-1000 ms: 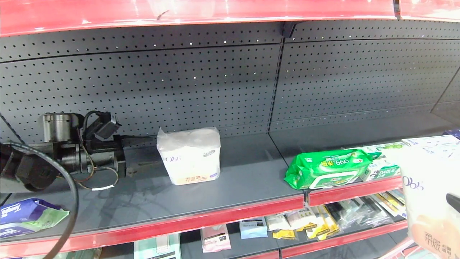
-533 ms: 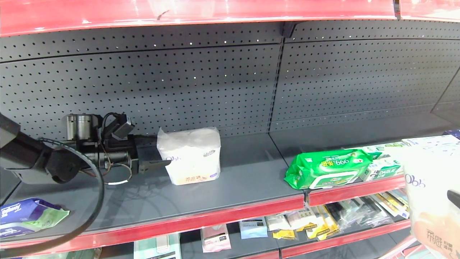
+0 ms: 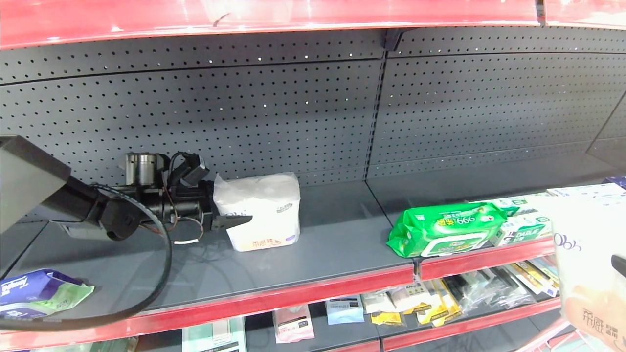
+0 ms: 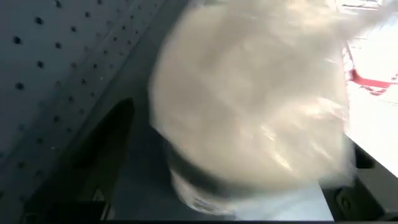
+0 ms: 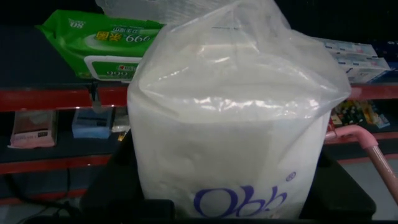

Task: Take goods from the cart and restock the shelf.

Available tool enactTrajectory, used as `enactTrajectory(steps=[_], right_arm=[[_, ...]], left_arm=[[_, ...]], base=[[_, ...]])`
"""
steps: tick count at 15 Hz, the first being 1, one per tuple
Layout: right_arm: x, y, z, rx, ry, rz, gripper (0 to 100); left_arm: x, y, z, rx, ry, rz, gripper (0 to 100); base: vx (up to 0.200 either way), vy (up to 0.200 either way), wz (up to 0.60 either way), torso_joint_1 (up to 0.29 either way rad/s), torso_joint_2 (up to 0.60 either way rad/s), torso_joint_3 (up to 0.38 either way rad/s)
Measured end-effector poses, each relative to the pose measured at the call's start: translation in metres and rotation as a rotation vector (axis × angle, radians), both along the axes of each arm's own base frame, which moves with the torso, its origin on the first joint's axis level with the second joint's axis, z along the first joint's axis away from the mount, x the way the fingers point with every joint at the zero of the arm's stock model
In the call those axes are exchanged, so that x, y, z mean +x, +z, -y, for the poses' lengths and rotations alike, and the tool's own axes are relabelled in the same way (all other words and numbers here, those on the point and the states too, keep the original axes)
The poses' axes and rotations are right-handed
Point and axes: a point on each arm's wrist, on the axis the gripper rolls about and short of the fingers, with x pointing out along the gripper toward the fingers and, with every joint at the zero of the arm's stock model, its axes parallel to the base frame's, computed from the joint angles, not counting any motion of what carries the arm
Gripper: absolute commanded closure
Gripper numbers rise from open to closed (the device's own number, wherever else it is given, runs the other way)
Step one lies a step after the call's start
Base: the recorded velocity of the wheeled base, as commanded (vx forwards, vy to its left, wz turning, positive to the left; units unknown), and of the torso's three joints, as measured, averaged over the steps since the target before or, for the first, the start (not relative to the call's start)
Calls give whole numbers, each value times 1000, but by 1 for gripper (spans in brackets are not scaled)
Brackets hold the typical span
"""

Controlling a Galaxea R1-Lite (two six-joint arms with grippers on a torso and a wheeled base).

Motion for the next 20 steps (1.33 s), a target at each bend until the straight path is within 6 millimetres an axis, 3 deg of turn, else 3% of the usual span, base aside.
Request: enactTrajectory(steps=[11, 12, 20], right_arm=[[6, 7, 1, -1, -2, 3, 100], [7, 8, 1, -1, -1, 3, 100], [13, 9, 1, 1, 0, -15, 100]], left_arm=[[18, -3, 26, -14, -21, -21, 0], [19, -4, 27, -15, -24, -21, 100], [17, -12, 25, -19, -39, -37, 100]], base=[[0, 0, 0, 0, 0, 0], [0, 0, 0, 0, 0, 0], [0, 0, 0, 0, 0, 0]])
